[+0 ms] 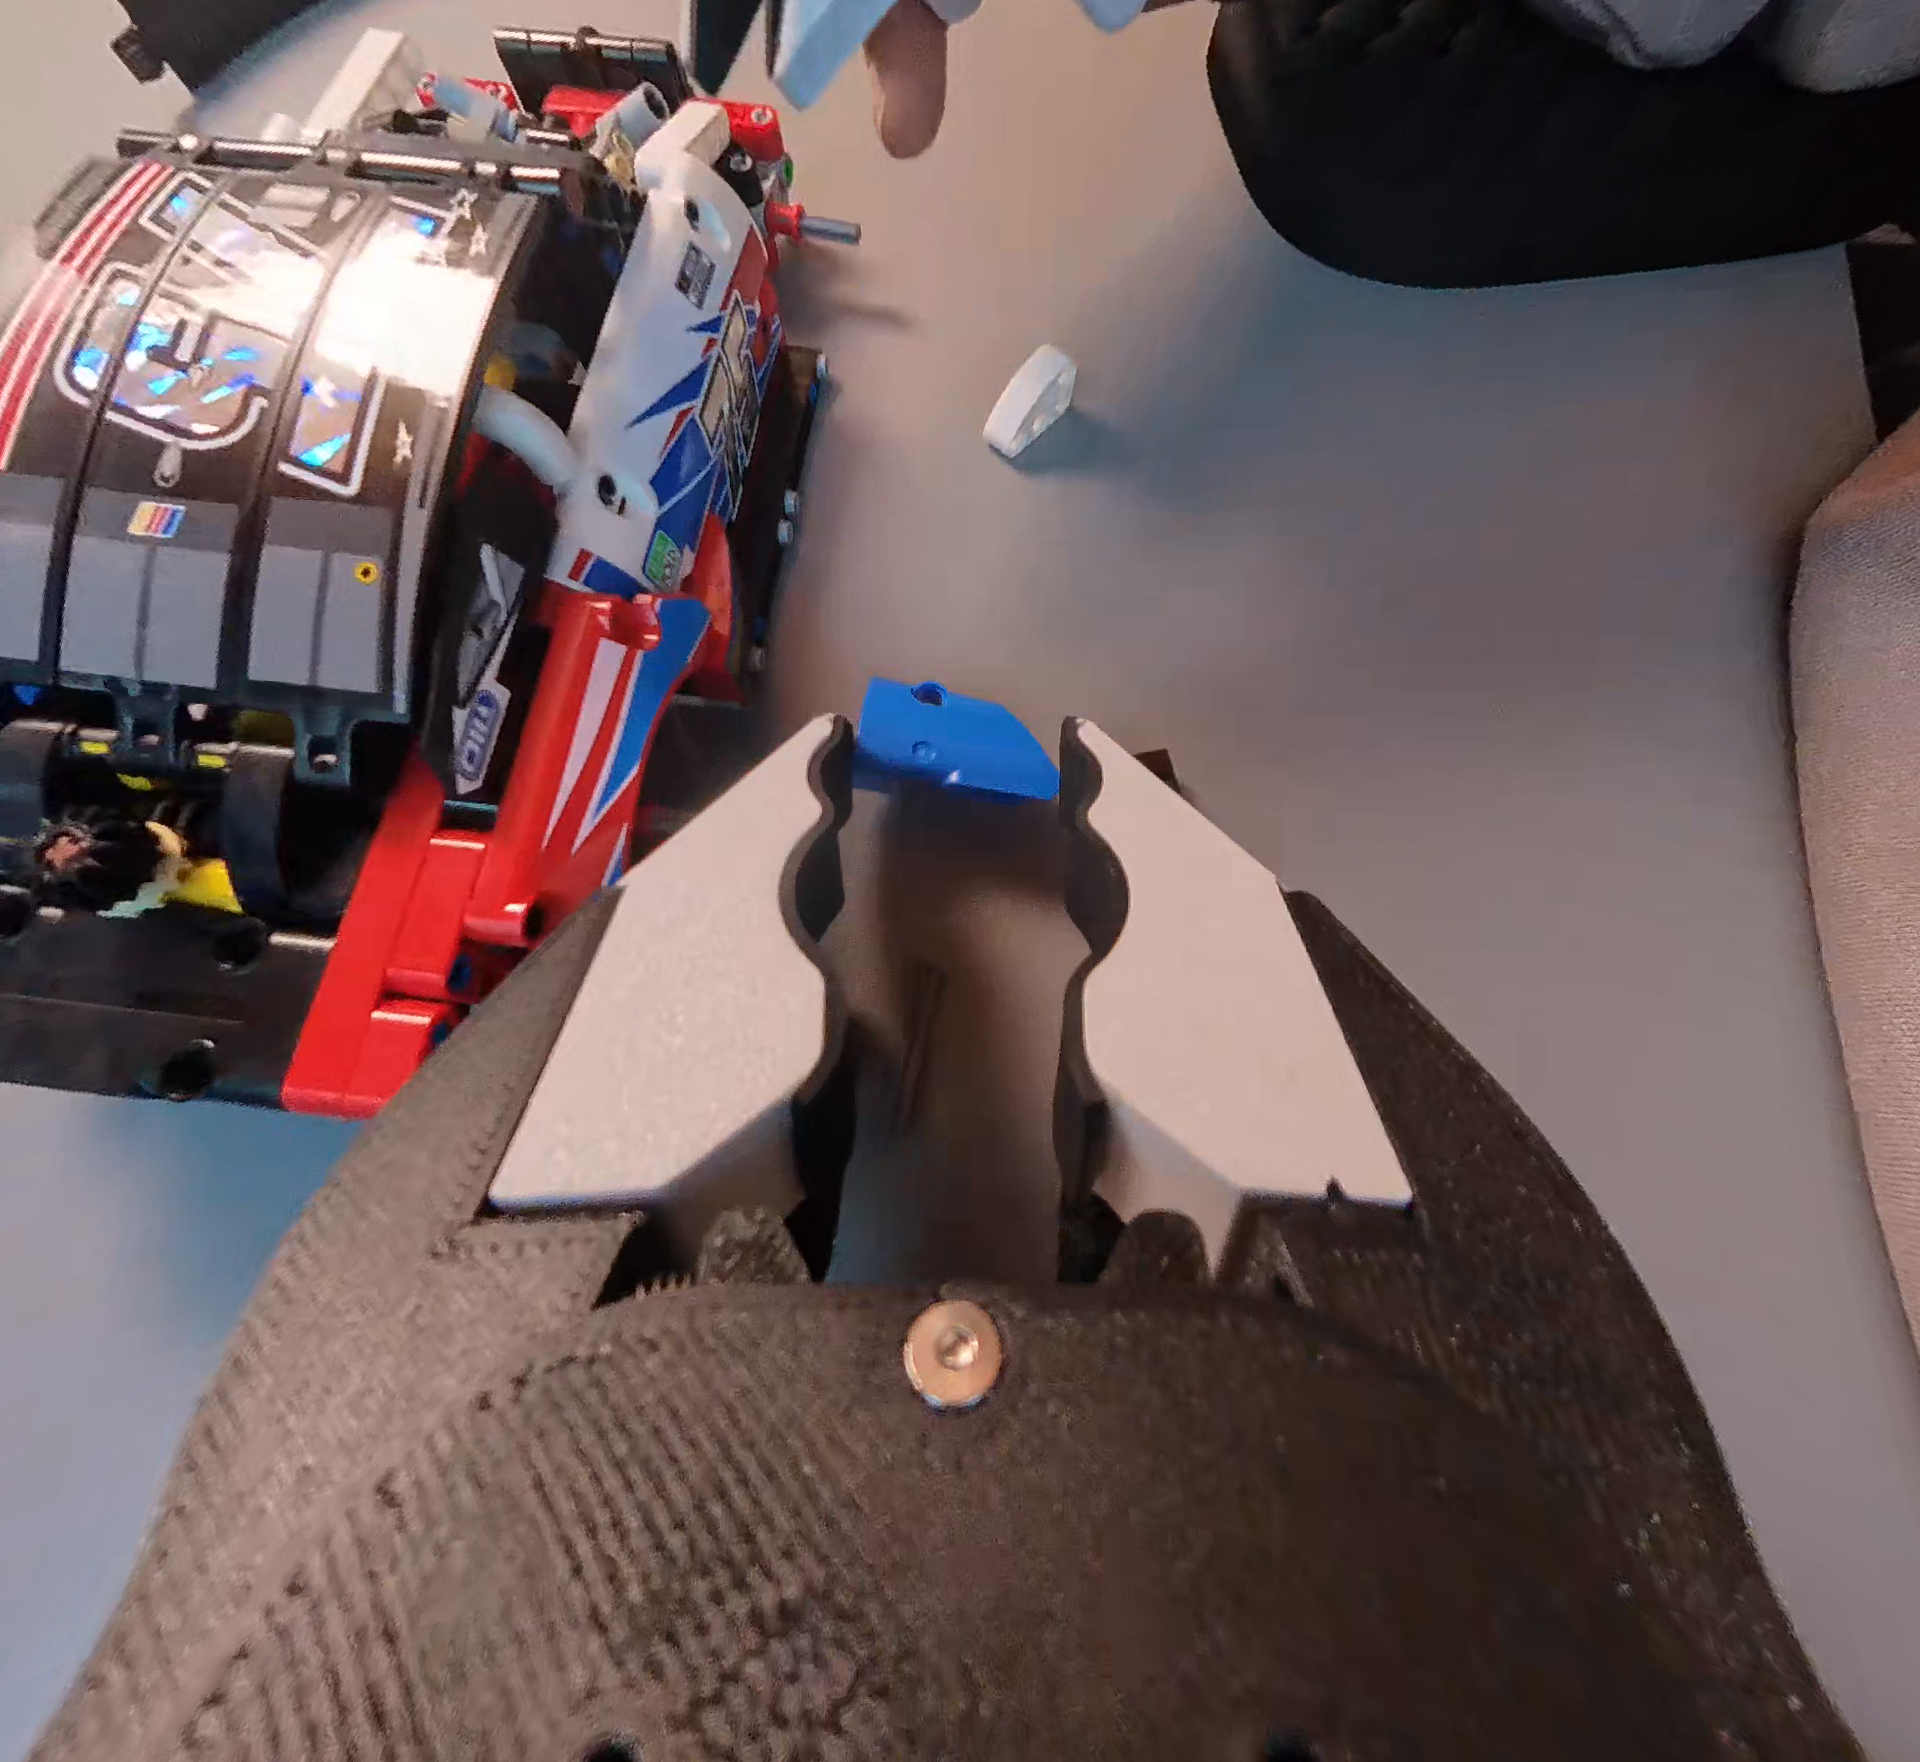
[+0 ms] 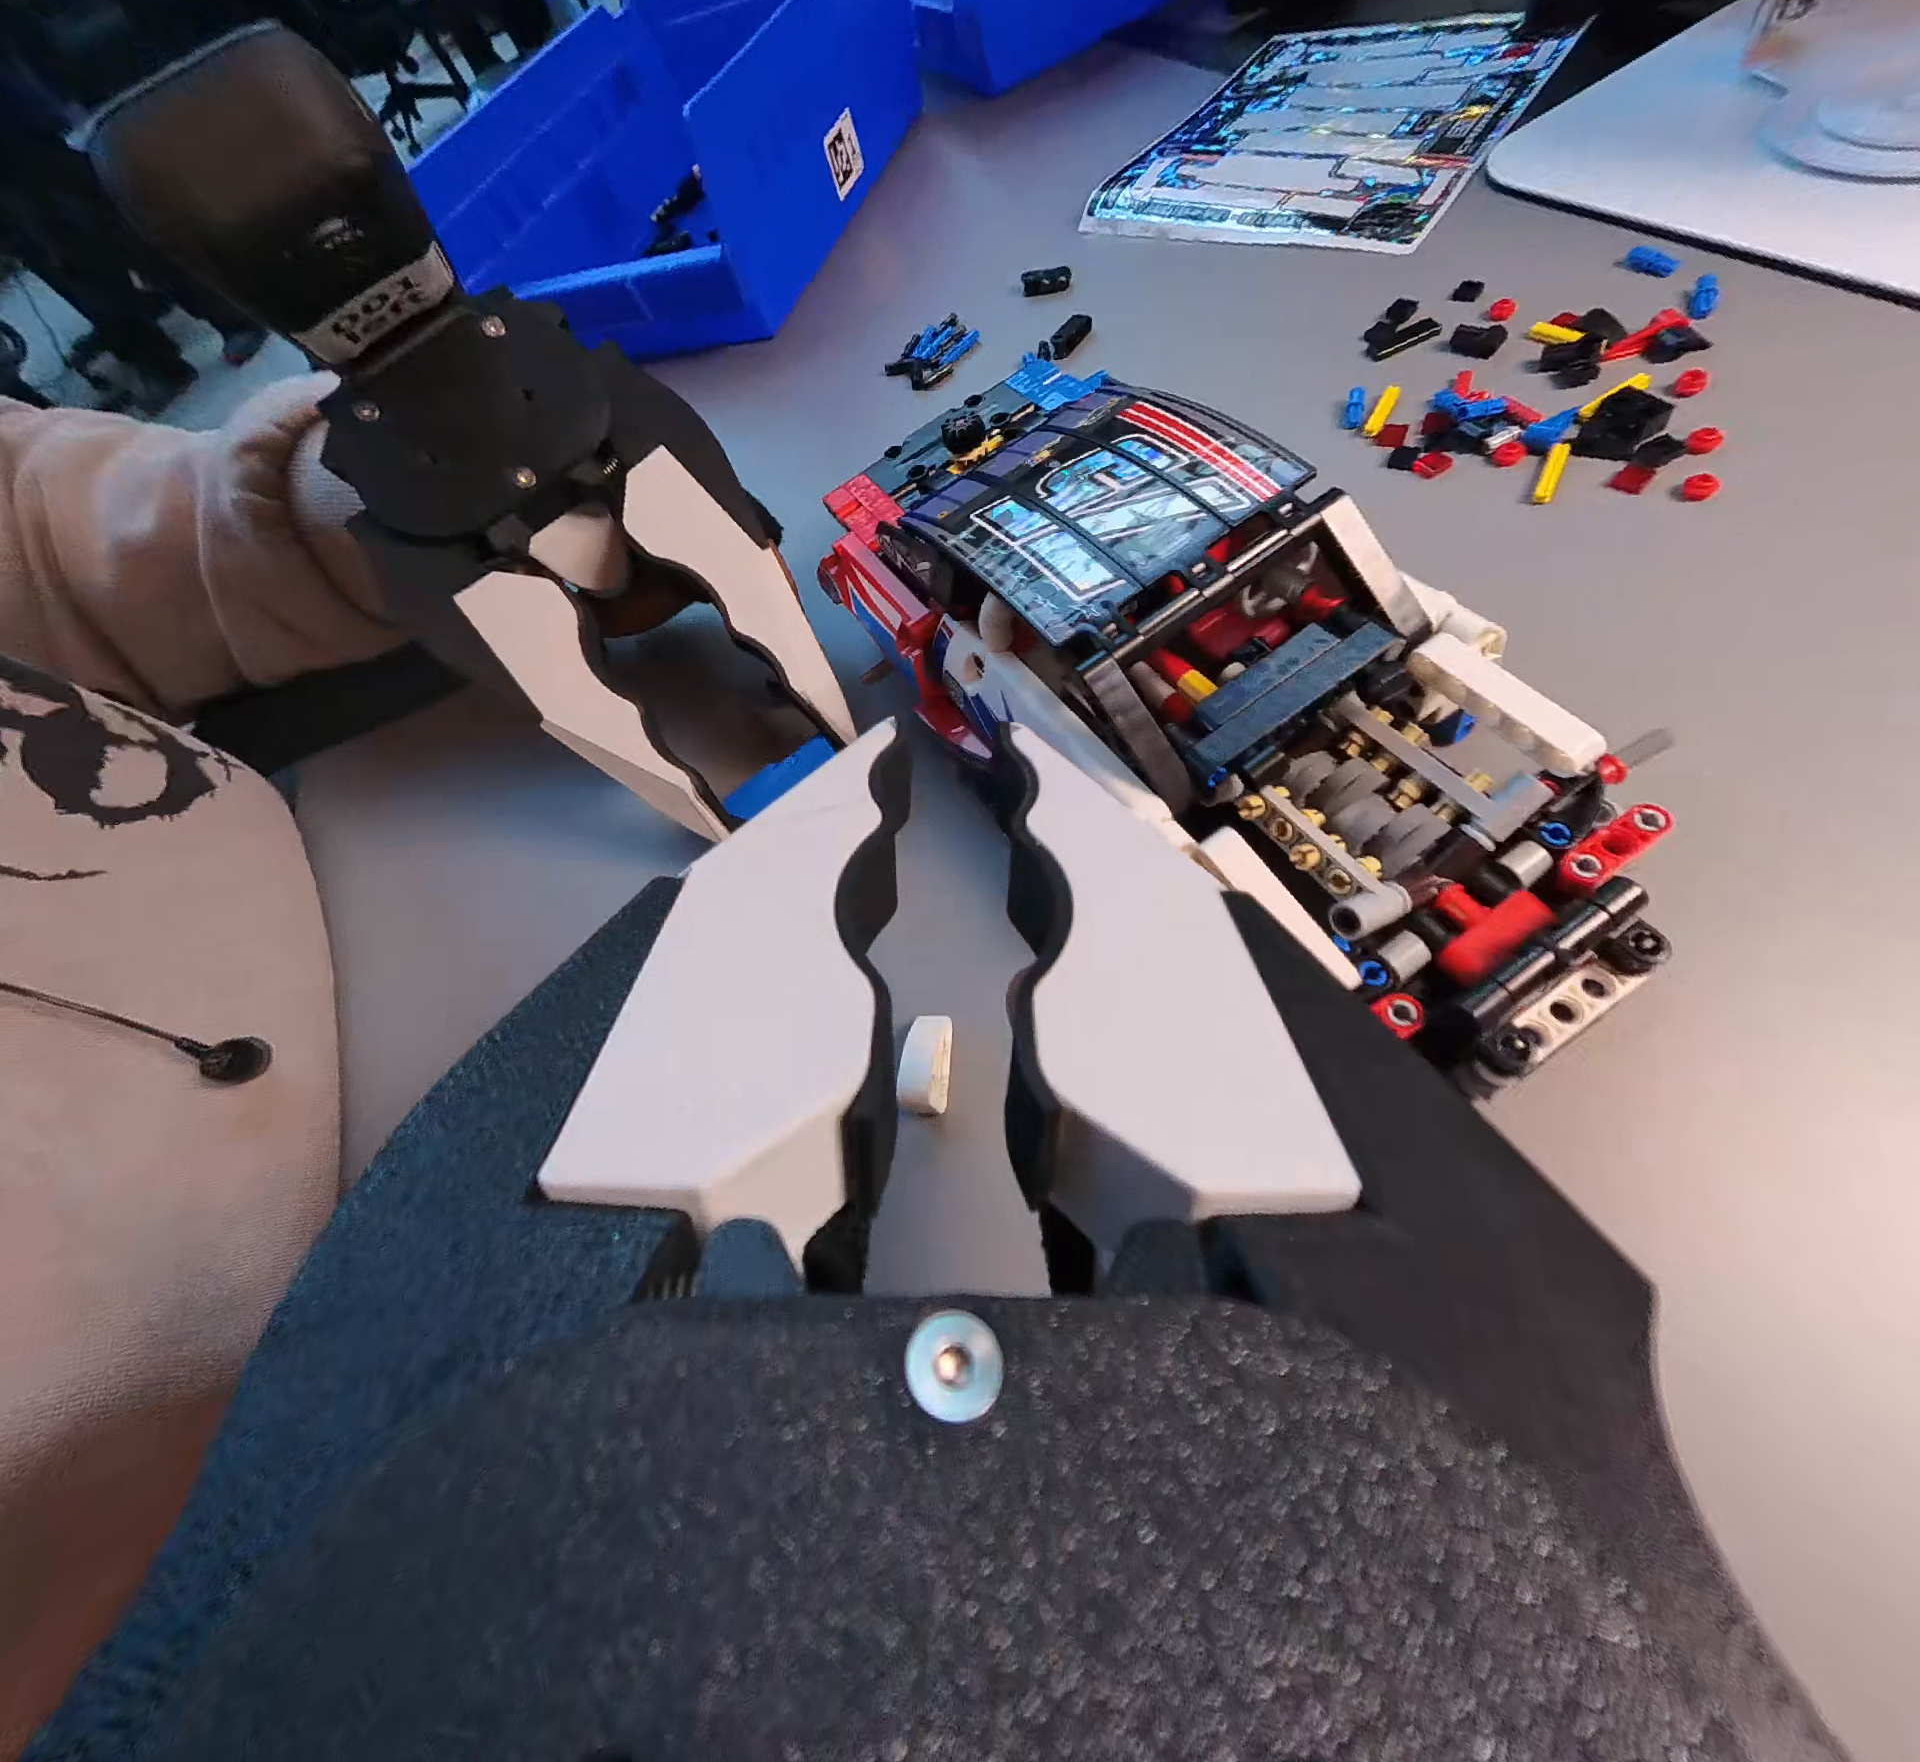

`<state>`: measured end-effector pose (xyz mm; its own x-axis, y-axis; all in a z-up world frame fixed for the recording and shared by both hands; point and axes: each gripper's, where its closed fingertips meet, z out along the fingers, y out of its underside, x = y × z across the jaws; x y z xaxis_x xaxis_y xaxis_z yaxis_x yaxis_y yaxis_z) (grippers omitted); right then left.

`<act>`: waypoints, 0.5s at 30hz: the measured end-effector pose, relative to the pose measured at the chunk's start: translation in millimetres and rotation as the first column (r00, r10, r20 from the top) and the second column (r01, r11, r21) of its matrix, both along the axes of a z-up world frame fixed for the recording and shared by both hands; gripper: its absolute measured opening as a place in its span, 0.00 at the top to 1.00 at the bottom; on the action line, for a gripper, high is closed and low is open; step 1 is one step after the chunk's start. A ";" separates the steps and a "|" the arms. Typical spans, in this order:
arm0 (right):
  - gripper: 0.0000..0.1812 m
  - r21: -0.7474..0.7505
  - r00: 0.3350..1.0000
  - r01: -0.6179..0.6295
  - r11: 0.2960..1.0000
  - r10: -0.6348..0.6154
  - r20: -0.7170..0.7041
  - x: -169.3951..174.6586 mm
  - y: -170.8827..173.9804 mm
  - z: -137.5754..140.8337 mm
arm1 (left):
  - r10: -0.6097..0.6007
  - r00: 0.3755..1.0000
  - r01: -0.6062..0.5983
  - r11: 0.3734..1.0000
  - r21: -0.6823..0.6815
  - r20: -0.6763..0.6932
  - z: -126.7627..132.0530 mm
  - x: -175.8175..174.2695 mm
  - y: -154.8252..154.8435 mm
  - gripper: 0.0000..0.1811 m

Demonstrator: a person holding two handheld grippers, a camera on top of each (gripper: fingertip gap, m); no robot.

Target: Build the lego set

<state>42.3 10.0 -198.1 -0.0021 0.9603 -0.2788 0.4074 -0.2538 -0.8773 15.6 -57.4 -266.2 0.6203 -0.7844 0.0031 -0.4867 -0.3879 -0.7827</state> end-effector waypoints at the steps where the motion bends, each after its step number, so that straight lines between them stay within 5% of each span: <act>1: 0.93 -0.021 1.000 0.006 1.000 -0.006 -0.010 0.9 0.8 0.4 | -0.005 1.000 0.005 1.000 -0.004 -0.015 -2.7 -0.3 -0.1 0.79; 7: 0.93 0.012 0.999 -0.038 0.999 0.038 0.021 2.0 -7.9 -6.9 | -0.025 0.998 0.026 1.000 0.016 -0.064 -9.5 -1.1 -1.5 0.79; 15: 0.92 0.134 0.994 -0.092 0.987 0.084 0.066 1.6 -16.0 -16.4 | -0.037 0.998 0.035 0.998 0.050 0.041 11.5 -0.6 -4.7 0.76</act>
